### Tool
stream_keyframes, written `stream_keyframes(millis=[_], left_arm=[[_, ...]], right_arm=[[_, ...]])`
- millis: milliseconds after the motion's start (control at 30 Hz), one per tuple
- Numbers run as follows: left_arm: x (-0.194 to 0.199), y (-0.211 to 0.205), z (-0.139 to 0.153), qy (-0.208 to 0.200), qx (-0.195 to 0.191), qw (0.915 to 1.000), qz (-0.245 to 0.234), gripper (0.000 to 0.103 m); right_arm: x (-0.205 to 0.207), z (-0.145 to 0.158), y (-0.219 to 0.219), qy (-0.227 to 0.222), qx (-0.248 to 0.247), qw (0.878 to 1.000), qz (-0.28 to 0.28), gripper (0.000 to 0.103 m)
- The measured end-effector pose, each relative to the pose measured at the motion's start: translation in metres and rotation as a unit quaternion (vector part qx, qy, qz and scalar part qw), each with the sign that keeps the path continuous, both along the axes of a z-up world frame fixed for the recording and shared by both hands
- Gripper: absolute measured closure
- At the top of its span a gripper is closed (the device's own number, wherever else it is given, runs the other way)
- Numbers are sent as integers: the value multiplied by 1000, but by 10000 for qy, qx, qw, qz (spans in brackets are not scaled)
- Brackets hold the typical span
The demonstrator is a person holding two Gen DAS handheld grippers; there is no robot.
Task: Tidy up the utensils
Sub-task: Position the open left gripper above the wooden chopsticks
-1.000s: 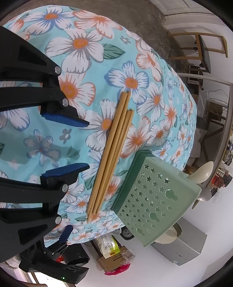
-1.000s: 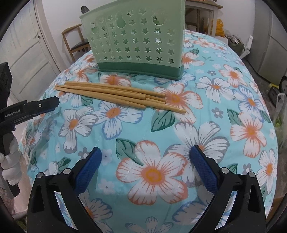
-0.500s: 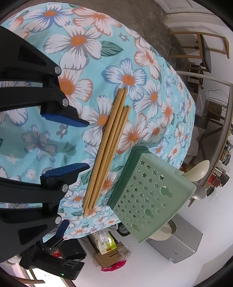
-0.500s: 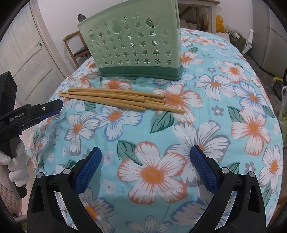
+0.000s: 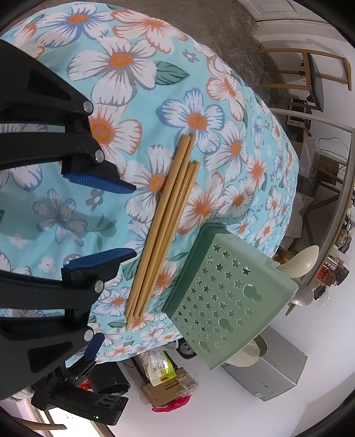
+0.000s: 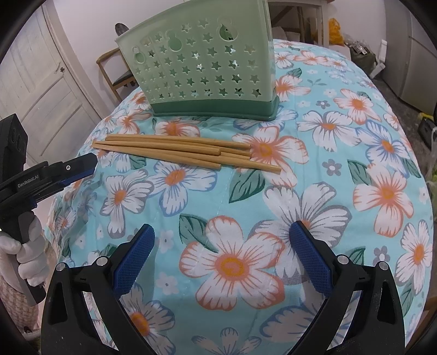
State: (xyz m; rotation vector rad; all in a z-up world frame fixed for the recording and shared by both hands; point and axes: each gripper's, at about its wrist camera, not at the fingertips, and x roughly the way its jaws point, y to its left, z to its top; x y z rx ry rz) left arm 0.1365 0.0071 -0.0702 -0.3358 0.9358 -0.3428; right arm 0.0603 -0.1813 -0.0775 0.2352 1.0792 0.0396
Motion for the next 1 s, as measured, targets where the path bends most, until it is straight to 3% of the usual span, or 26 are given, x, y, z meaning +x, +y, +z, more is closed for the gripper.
stream_keyframes(millis=[200,700,1000], left_arm=[[0,0,0,7,-82,10000,1,63],[7,2,-8,355,-1168,9925,-12,63],[10,7,-13,530,-1444,9881,96,65]], right_arm=[[0,0,1,2,-25,10000,16,8],[-4,2,-2,7,259,9996,-69,8],[-7,5,-12,8,404,9991,-97,8]])
